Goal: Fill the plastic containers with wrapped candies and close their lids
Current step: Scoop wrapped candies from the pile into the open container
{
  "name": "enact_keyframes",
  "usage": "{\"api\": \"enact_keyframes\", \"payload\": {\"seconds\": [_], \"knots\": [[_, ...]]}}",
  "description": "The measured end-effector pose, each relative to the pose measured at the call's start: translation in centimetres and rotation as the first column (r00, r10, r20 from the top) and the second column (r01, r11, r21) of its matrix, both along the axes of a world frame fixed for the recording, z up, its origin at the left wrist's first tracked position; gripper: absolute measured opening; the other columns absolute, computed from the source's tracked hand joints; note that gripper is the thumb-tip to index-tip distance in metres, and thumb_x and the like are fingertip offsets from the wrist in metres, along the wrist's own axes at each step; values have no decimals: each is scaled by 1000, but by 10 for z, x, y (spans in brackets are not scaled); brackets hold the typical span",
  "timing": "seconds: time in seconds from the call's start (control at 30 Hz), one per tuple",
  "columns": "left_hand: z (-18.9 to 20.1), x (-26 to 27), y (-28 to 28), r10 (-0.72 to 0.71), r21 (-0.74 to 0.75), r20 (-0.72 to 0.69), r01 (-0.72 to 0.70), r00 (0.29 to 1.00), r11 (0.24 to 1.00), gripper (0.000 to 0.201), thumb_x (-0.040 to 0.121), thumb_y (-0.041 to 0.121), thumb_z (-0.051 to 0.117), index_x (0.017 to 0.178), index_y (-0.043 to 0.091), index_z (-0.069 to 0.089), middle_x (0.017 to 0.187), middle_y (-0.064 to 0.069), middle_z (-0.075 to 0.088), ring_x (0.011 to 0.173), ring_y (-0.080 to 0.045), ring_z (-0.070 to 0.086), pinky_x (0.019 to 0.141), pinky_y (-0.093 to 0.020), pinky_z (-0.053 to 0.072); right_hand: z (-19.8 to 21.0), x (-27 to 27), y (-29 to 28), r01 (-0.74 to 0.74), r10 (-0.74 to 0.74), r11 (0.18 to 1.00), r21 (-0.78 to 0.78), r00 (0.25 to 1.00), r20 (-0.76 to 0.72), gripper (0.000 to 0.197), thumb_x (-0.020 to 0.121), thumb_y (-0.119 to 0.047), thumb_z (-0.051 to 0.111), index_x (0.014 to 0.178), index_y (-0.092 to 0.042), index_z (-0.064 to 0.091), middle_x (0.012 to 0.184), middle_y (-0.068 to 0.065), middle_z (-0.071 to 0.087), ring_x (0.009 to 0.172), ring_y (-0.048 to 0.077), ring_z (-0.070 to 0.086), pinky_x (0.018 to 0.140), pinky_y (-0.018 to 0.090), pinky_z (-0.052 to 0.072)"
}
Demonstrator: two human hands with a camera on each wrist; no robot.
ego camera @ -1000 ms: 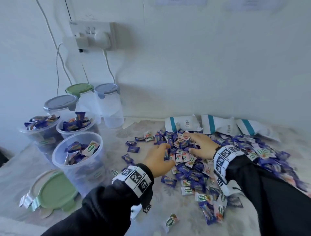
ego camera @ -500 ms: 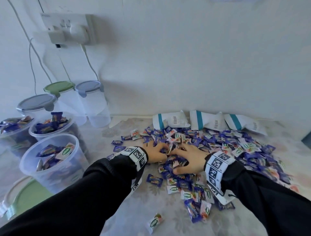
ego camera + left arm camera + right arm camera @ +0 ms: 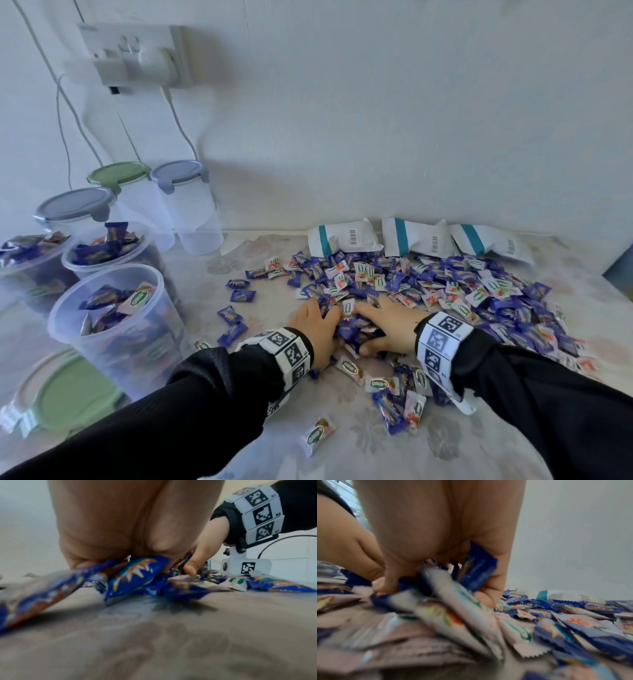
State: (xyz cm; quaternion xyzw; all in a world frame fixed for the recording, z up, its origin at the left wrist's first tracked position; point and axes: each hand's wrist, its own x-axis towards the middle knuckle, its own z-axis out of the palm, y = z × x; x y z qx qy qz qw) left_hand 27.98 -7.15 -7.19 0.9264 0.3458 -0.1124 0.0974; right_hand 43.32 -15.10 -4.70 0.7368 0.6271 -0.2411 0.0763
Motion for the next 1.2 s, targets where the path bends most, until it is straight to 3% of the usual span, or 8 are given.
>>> {"api": "enact_keyframes", "payload": {"seconds": [0.17,0.43,0.57,0.67,0.83,1.0,1.1,1.2], "knots": [[3,-1,14,120,-193,196,-82,973,978,34,96,28,44,125,12,37,117,-23,50,98,-38,54,85,-38,46,11,-1,3,77,-60,991,109,987,-149,50,91,-41,58,132,-20,39,121,11,57,109,28,55,84,32,42],[55,-31,20,244,-269,441,-132,864,954,36,100,30,38,130,11,34,104,-18,58,86,-30,57,78,-37,46,45,-7,3,193,-129,947,256,960,-249,64,92,-44,52,146,-17,30,147,8,40,133,22,40,99,26,33],[103,-66,18,222,-244,667,-73,712,967,14,99,24,40,108,14,41,77,-4,50,71,-22,49,61,-28,37,61,-14,14,201,-108,920,337,955,-277,56,92,-43,53,140,-20,37,134,6,53,121,21,50,85,22,35],[134,-105,19,163,-142,797,-82,581,986,10,97,21,42,88,23,38,70,-4,45,64,-24,43,59,-32,34,67,-22,25,198,-76,908,370,944,-320,55,91,-42,54,139,-20,39,124,1,56,114,16,51,78,18,33],[152,-178,23,125,89,741,-281,660,956,15,88,47,33,87,33,31,78,-12,53,74,-34,46,66,-39,34,68,-38,47,177,-20,903,390,927,-375,68,82,-55,52,137,-16,41,133,7,54,121,22,51,93,25,36],[145,-214,20,230,293,579,-463,782,836,36,96,45,33,118,18,43,99,-11,55,98,-36,49,73,-32,25,75,-65,67,121,65,892,434,919,-390,56,82,-53,52,126,-19,48,111,9,64,96,21,58,77,28,41],[133,-227,21,287,333,458,-462,841,822,48,93,55,30,115,18,51,103,-7,52,105,-34,44,76,-31,27,84,-84,78,102,104,885,454,908,-407,34,87,-46,55,114,-24,51,97,-7,62,91,15,59,69,14,40],[120,-238,25,273,225,532,-445,802,867,70,75,68,21,109,19,59,117,-6,50,118,-32,37,96,-38,31,97,-106,86,68,179,865,498,884,-431,15,89,-40,58,97,-30,50,86,-14,58,81,5,56,63,4,37]]}}
